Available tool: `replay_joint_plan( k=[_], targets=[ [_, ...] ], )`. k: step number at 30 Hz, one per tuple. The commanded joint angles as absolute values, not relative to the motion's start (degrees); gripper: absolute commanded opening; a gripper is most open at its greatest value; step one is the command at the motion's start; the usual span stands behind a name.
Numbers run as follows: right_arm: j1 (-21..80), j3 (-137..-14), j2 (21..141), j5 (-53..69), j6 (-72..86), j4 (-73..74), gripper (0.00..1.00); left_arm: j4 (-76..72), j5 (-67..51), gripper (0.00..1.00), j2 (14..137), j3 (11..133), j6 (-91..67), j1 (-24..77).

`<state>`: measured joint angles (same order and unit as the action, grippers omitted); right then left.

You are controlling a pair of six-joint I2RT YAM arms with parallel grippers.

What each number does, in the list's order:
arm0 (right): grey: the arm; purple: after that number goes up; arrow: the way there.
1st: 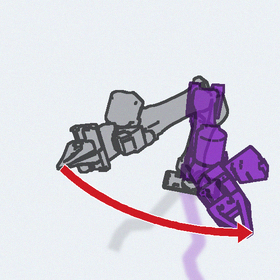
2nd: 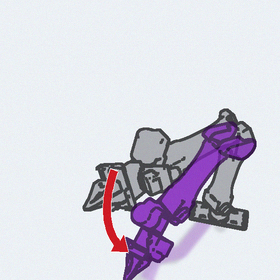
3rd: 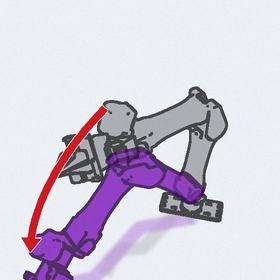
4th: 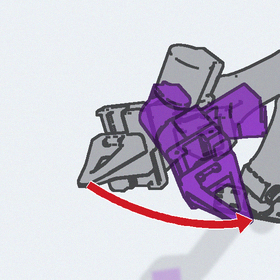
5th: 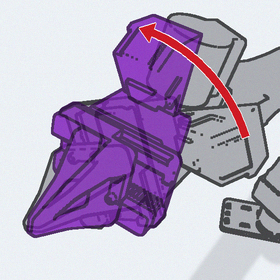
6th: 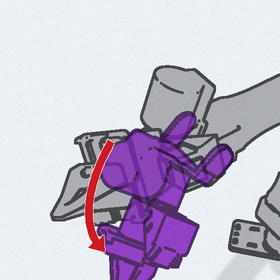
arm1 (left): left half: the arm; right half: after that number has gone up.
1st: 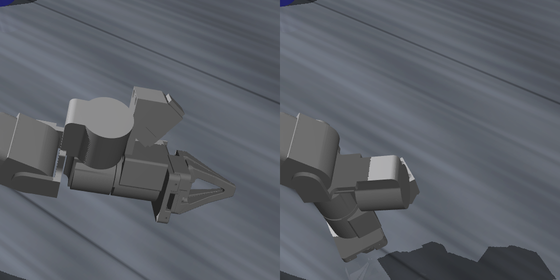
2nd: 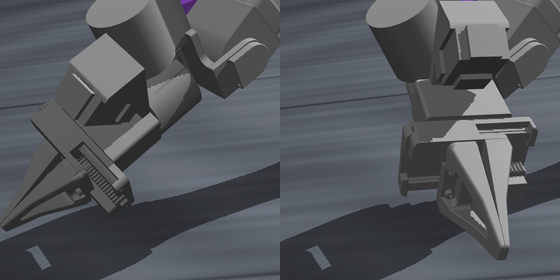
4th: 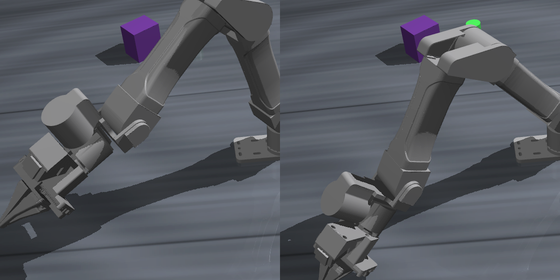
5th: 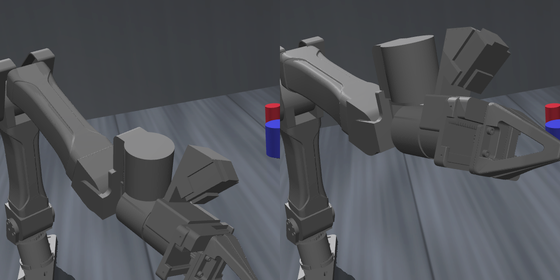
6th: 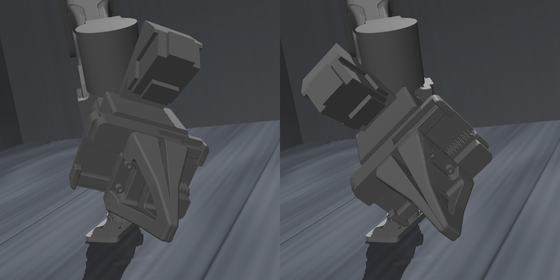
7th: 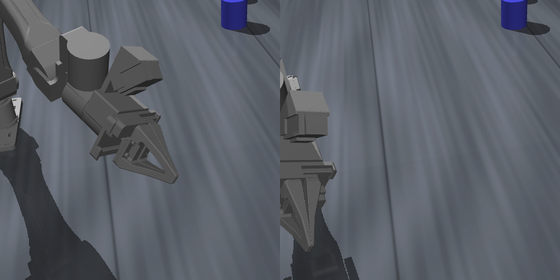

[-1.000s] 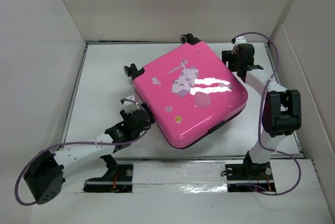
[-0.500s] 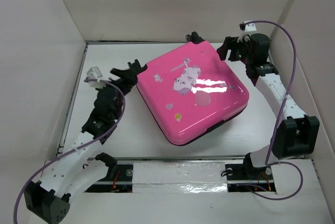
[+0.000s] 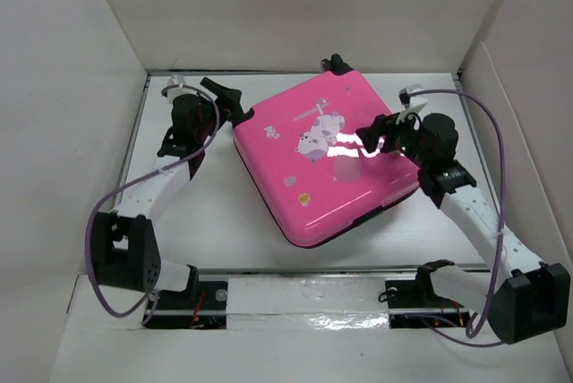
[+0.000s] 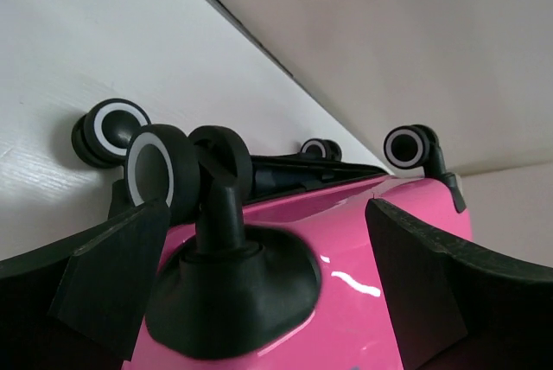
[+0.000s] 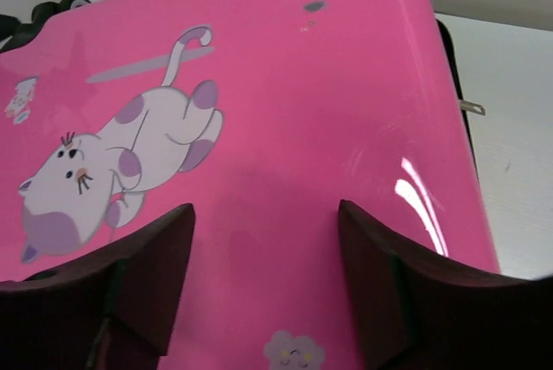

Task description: Pack the luggage

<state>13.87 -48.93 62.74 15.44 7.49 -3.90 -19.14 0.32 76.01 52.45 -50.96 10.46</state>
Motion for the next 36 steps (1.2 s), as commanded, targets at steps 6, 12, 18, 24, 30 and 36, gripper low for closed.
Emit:
replay_joint_plan(
  k=[6,12,18,24,30,36],
  targets=[
    [17.14,-46.14,56.61,12.04,5.71,-3.52,0.78,-18.20,-5.19,0.98,82.17,60.64,-50.36,8.97],
    [18.28,-45.09,54.33,9.15,5.36,-1.93,0.78,-18.80,-4.49,0.97,87.10,59.86,-50.10,8.96],
    [12.23,-44.64,51.59,4.21,7.12,-2.02,0.19,-20.04,-2.81,0.95,87.19,57.57,-49.22,8.96],
    [5.37,-45.79,53.69,1.94,10.89,-2.11,0.25,-23.81,-5.98,0.95,89.11,57.04,-50.27,10.71],
    [-5.88,-40.52,58.96,5.44,17.65,-8.17,0.59,-31.62,-8.09,0.82,92.37,55.73,-55.71,11.43],
    [-7.03,-38.16,59.94,6.60,17.14,-8.17,0.59,-37.78,-8.96,0.13,91.42,55.19,-58.71,11.43]
  ],
)
